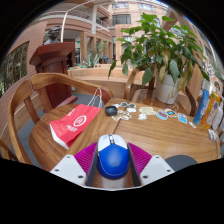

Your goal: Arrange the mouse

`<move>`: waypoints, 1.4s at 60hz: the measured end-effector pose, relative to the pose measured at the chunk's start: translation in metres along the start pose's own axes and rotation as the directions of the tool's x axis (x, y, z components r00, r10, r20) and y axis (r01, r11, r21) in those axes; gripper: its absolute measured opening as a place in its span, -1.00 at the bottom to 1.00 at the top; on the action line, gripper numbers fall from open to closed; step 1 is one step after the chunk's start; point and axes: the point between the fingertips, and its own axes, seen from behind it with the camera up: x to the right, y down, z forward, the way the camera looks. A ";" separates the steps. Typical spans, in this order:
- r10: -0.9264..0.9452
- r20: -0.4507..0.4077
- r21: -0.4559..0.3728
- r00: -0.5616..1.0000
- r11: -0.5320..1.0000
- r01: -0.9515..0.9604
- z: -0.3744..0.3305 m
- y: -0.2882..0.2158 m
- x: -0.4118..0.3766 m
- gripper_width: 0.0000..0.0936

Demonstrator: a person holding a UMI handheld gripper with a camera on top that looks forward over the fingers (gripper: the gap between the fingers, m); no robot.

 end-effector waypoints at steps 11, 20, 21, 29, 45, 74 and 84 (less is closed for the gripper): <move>0.000 -0.026 -0.003 1.000 1.000 0.000 0.000 0.000 0.000 -0.16; 0.030 -0.028 -0.004 0.999 1.000 -0.030 -0.018 -0.003 -0.005 -0.21; 0.035 -0.028 0.009 0.999 0.999 -0.034 -0.024 -0.008 -0.005 -0.21; 0.078 0.016 0.231 0.997 0.970 -0.079 -0.108 -0.086 -0.003 -0.21; 0.181 -0.080 0.355 0.980 0.924 -0.141 -0.199 -0.120 0.087 -0.22; 0.239 -0.285 -0.036 0.928 0.965 -0.260 -0.126 0.086 0.155 0.03; 0.217 -0.287 -0.043 0.933 0.970 -0.239 -0.142 0.085 0.149 0.56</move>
